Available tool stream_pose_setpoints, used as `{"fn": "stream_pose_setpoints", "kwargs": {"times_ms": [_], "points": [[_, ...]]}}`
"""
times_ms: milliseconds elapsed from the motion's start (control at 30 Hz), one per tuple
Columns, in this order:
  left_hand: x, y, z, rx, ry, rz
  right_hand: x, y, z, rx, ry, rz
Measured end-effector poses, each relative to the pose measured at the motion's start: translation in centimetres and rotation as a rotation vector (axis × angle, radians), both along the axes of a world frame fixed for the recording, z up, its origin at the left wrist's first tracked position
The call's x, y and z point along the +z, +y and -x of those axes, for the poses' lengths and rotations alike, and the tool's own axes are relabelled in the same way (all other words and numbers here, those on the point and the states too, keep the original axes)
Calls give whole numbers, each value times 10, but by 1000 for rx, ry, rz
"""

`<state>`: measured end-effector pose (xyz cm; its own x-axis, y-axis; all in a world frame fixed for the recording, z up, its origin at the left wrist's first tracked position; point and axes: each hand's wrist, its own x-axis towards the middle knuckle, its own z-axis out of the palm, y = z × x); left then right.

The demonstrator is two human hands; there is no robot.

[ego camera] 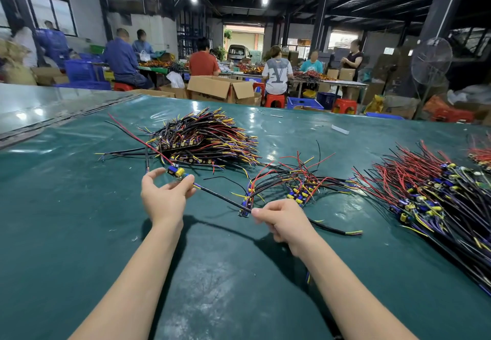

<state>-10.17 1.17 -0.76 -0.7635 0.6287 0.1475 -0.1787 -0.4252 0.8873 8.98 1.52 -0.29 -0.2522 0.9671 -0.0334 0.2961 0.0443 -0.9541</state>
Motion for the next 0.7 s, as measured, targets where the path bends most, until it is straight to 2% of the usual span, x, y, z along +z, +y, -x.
{"fn": "stream_pose_setpoints", "kwargs": {"times_ms": [67,133,167,233,333,533,633,700], "points": [[0,0,-4,0,47,0,0,2,0,-143,-197,-163],[1,-1,-8,-5,52,-11,-1,5,-1,-253,-277,-254],[2,-1,-9,-9,37,-18,-3,6,-1,-279,-242,-265],[3,-1,-9,-16,-10,-34,-4,6,-2,-283,-49,-215],[4,-1,-4,-16,-97,-40,-3,6,-3,-172,249,-83],[4,1,4,-9,-229,-24,5,0,-2,167,482,28],[6,2,3,-62,-284,-20,7,-1,-3,263,628,89],[6,2,4,-96,-339,-22,9,1,-9,263,577,99]]}}
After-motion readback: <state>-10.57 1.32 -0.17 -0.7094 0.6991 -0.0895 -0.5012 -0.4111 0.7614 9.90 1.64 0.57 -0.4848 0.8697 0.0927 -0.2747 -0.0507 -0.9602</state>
